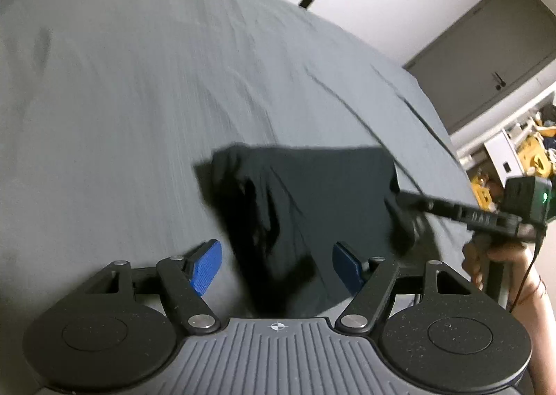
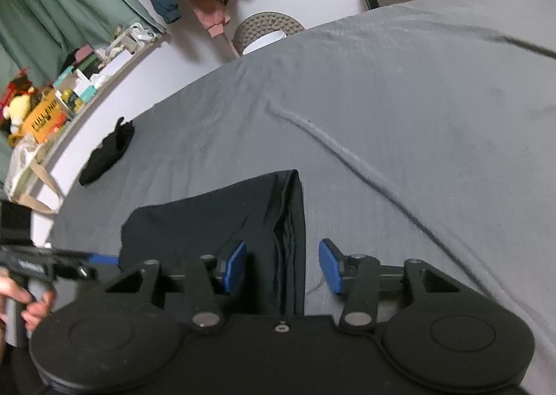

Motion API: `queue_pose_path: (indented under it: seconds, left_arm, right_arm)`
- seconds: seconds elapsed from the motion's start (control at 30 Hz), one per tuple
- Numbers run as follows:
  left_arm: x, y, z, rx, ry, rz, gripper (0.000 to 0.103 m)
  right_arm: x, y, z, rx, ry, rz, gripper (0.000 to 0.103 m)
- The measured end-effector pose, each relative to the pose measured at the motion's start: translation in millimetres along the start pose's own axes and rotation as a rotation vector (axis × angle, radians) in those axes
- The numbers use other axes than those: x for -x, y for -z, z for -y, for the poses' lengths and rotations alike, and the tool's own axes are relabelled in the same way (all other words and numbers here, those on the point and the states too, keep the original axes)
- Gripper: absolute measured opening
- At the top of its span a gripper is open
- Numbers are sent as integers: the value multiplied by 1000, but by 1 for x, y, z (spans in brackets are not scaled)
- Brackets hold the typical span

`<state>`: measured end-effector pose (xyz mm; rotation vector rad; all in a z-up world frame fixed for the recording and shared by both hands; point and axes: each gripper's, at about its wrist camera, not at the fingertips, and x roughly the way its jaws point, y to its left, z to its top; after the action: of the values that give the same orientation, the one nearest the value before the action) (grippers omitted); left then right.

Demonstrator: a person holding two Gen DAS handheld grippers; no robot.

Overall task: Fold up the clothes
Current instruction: 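Grasp the folded trousers edge with both grippers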

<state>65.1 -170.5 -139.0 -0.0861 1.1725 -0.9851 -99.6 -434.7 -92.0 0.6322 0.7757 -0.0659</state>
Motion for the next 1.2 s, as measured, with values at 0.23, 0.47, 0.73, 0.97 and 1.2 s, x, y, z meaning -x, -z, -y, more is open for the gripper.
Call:
queue_pose_path:
  seconds: [0.23,0.47,0.73,0.97,1.2]
  left_arm:
    - [-6,1,-11,92,124,13,71]
    - [-9,-2,-35,232,233,44,71]
    - [-19,-8,-24,179,230,43,70]
    - [-27,-13,-15,129,125,68,25]
    - [-22,-11,-14,120,88,99,12]
  right_arm:
    - [-3,-4,20,-100,-112,-28,46]
    - [-9,-6,28,-124,-171,-53,46]
    - [-15,-11,21,-85,-156,-61,43]
    - [-22,-7,10,-75,-115,-70,13]
    - [-19,-2,-8,-1,-41,-30,9]
